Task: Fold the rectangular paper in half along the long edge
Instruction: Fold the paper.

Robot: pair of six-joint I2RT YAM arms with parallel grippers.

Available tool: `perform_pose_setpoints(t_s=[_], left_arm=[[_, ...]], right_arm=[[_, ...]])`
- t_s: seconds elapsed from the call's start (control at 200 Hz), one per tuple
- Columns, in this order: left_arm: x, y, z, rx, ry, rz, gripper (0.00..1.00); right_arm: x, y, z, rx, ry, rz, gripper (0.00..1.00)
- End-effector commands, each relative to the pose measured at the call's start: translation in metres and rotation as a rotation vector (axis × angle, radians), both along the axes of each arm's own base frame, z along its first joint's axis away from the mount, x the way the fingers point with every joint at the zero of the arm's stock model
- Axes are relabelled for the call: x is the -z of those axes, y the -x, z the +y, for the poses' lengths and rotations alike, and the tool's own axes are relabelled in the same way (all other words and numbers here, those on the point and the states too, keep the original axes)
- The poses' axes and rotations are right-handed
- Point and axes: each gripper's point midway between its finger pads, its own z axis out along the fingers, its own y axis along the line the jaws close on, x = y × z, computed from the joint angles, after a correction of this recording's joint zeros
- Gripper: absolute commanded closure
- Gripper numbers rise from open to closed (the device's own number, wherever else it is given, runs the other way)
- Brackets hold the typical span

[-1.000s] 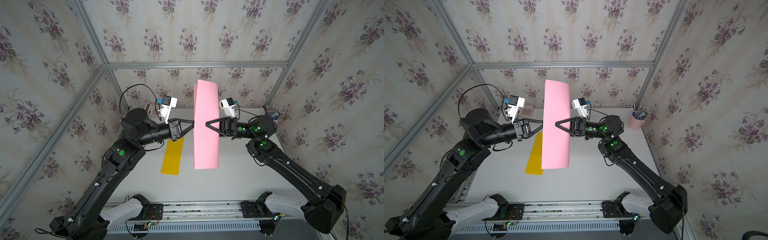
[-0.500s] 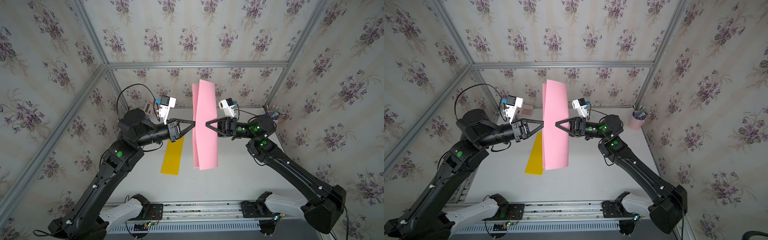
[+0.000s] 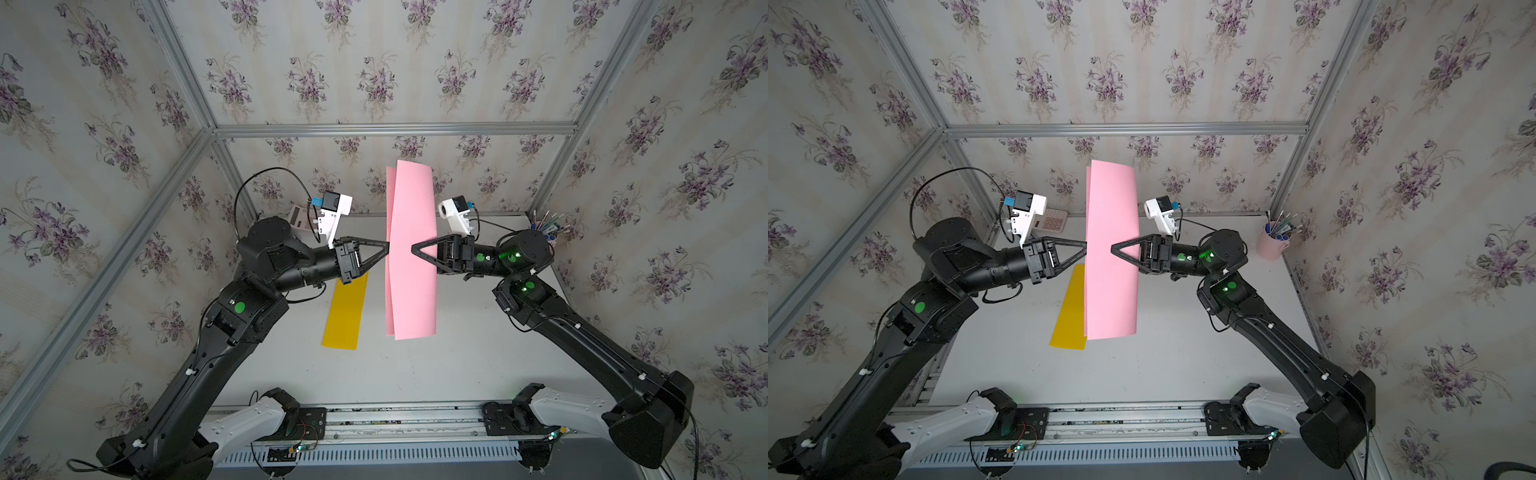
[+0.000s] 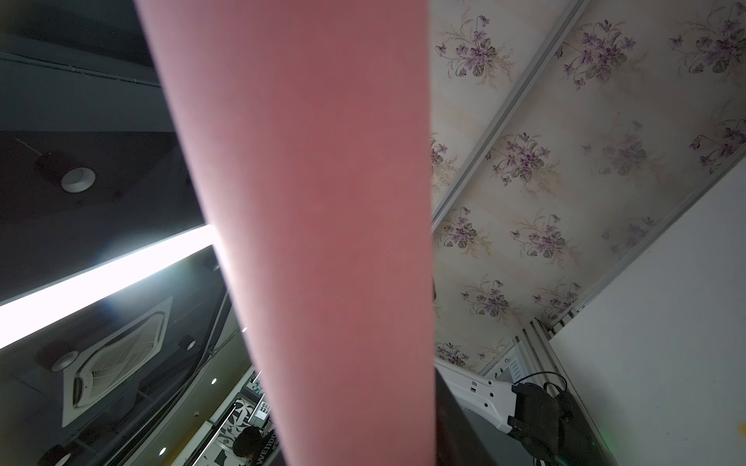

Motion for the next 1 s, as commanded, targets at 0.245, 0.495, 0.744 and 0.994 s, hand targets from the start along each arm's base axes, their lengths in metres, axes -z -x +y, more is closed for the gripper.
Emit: perform_pose_setpoints(t_s=[0.245,0.495,0.744,0.994], left_arm=[[-0.007,0.0,0.004,-0.026,-0.002,-0.029,0.58],[-0.015,-0.003,0.016,-0.065,-0.007,-0.049,0.46],[-0.014,-0.008,0.01,-0.029,0.024,-0.029,0.41],[-0.013,-0.009,0.007,-0.013,0.039,-0.021,0.41]], right_arm=[[-0.008,0.005,-0.003,-0.003,-0.01,-0.047,0.67],[-0.012,0.009,-0.005,0.001,0.0,-0.057,0.67],[-0.013,0.01,-0.006,0.004,0.005,-0.059,0.67],[-0.011,0.007,-0.005,0.013,0.015,-0.053,0.66]])
